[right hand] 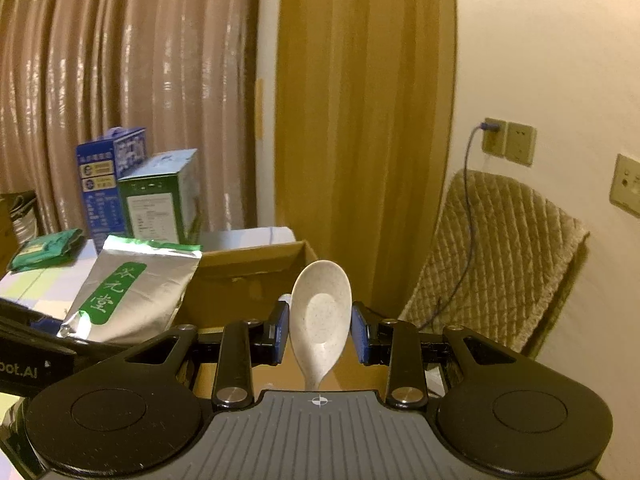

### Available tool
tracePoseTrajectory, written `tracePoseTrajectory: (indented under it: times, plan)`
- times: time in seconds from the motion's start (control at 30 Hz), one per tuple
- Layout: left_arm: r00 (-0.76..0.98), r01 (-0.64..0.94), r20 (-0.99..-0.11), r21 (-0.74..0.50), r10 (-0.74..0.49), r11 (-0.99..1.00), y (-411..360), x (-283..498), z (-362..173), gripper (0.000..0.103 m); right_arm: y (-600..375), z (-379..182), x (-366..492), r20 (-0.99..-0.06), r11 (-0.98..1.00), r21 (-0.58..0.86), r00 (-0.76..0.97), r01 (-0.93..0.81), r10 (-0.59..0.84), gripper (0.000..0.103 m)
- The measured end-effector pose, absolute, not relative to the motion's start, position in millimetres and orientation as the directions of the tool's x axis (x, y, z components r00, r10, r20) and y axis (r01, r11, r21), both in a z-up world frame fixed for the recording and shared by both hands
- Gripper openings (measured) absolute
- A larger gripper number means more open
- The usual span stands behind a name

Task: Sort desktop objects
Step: 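Carry bag and spoon over the cardboard box and open both tools, then move both tools back from the cardboard box to the table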

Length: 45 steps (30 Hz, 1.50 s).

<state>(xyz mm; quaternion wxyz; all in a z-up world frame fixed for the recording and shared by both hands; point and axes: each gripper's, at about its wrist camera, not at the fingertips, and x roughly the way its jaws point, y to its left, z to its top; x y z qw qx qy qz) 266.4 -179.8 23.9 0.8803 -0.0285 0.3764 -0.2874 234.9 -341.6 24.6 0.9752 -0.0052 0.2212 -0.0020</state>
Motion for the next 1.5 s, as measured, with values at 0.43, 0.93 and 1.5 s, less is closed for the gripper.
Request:
tracePoseTrajectory:
  times: [0.43,0.93,1.5]
  plan:
    - [0.605,0.409,-0.611,-0.312,-0.51,0.858,-171,284,17,0.058,-341,20,249,-0.453,0.998,0.015,0.89,-0.054,0.055,0.03]
    - [0.652,0.362,-0.622,-0.246,-0.433,0.899,-129,283,14,0.061,-330,19,250,-0.416,0.992,0.069,0.901,-0.103,0.122,0.064]
    - [0.689,0.293,-0.648,-0.162,-0.326,0.942,-68,277,2,0.082,-307,17,253,-0.418,0.992,0.057,0.9,-0.115,0.128,0.069]
